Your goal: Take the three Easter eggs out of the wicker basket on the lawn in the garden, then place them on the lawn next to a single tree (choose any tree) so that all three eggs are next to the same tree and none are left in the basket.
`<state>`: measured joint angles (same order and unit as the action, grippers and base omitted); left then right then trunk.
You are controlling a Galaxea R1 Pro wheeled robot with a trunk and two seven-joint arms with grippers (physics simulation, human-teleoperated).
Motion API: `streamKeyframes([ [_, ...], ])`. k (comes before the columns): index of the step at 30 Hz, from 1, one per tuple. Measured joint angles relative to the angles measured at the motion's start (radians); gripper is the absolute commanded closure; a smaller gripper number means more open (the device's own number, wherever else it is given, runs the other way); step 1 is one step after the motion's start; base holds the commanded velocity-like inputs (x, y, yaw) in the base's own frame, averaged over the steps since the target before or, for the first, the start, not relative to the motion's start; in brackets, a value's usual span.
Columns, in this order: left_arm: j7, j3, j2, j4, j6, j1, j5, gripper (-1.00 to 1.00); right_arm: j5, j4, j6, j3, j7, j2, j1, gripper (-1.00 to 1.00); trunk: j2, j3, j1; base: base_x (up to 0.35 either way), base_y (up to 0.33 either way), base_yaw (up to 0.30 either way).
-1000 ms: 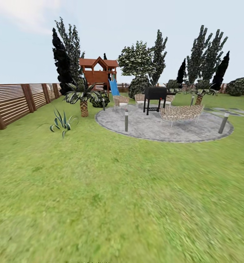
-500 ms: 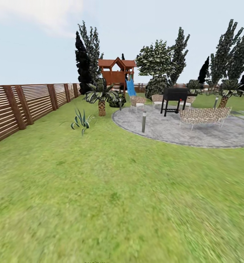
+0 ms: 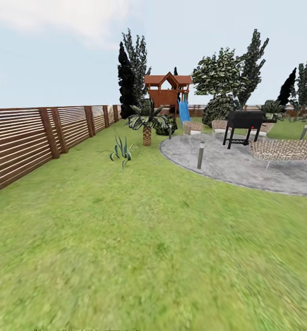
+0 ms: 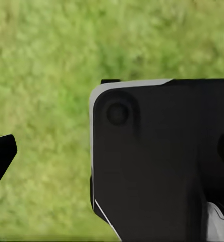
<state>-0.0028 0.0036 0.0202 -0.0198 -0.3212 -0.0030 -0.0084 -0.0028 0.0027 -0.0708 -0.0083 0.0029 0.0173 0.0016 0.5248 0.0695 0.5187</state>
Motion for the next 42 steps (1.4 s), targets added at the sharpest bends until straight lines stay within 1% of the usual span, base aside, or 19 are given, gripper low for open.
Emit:
streamKeyframes([
  [18,0.0,0.001,0.0,0.0,0.0,0.0,0.001,-1.0,0.0,0.0,0.0,0.0,-0.007,0.001,0.0,-1.0,-0.126,-0.056,-0.069,0.0,0.001,0.263],
  [33,0.0,0.001,0.0,0.0,0.0,0.0,0.001,-1.0,0.0,0.0,0.0,0.0,-0.008,0.0,0.0,-1.0,-0.126,-0.056,-0.069,0.0,0.0,0.258],
  [42,0.0,0.001,0.0,0.0,0.0,0.0,0.001,-1.0,-0.001,0.0,-0.002,-0.002,-0.008,-0.001,0.0,-1.0,-0.126,-0.056,-0.069,0.0,0.0,0.067],
])
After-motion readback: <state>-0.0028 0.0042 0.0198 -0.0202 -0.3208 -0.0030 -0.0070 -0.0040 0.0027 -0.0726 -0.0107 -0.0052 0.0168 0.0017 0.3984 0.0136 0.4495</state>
